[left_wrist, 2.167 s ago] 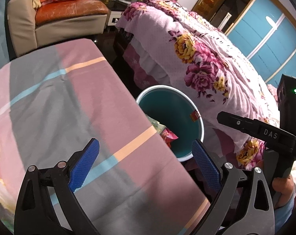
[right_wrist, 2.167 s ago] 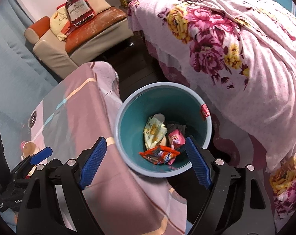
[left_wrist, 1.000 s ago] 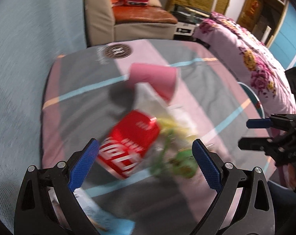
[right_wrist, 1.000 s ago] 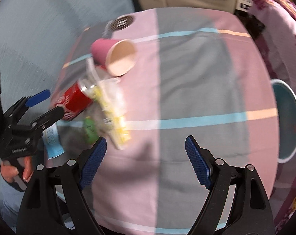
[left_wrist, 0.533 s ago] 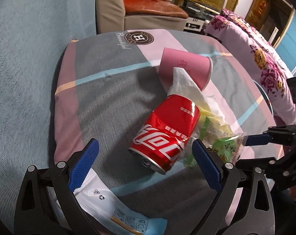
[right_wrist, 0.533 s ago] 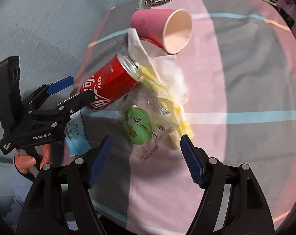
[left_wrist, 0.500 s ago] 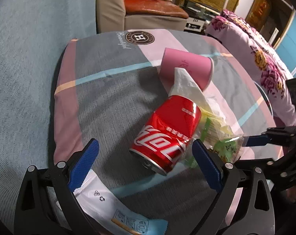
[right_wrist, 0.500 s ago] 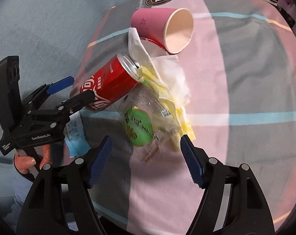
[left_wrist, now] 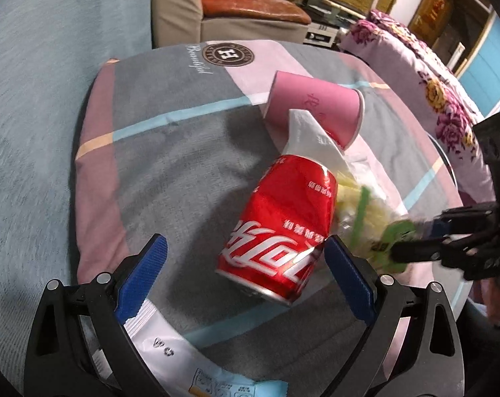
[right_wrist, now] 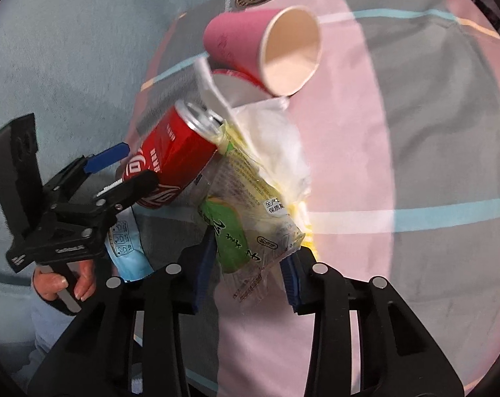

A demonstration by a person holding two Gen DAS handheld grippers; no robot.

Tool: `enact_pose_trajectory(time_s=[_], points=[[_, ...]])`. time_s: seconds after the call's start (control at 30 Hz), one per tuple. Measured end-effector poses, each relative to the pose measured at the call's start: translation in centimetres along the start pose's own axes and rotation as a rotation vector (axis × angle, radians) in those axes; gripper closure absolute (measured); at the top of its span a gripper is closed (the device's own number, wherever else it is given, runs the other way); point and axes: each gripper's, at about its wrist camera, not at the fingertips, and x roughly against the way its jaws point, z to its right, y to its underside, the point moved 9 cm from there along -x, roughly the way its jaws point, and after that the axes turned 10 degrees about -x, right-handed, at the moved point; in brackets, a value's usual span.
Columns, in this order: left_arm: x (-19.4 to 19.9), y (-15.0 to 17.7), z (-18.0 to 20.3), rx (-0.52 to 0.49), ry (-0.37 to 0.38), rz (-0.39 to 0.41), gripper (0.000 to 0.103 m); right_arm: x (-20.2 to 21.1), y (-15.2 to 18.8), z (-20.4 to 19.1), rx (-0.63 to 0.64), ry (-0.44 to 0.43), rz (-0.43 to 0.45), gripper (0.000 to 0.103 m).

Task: Collect trash
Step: 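Grasp the red Coca-Cola can with the left tool while the right tool grasps the clear green-label wrapper, then carry the can and clear wrapper over the wastebasket with both tools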

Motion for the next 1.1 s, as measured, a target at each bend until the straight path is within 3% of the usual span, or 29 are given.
enact_pose_trajectory(time_s=[0.33,0.37,0.4,0.43,0.73,1.1], points=[[-2.6,-0.9,2.4,-0.067,0.021,-0.034,0.008,4.2,-1.1,3.2,-0.053,0.038,0.095,0.068],[-2.7,-1.0,2.7,-0.061,0.031,-0.024,0.015,4.5,-1.3,3.6,-0.059,0.041,0.106,0.068],[-2.7,-1.0,2.8,-0.059,0.033,-0.021,0.032,5.1,-1.4,4.2,-0.067,0.042,0.115,0.068],[-2.8,-1.0,2.9,-0.058,0.038,-0.023,0.033,5.3,-1.5,4.5,-0.070,0.045,0.123,0.068],[-0.8,-1.3,4.3,0.023,0.041,0.031,0.034,7.4,-1.9,6.9,-0.096,0.051,0.180,0.068],[0.6,-2.9,10.9,-0.015,0.127,0.058,0.034,10.7,-2.2,10.7,-0.162,0.026,0.255,0.068]])
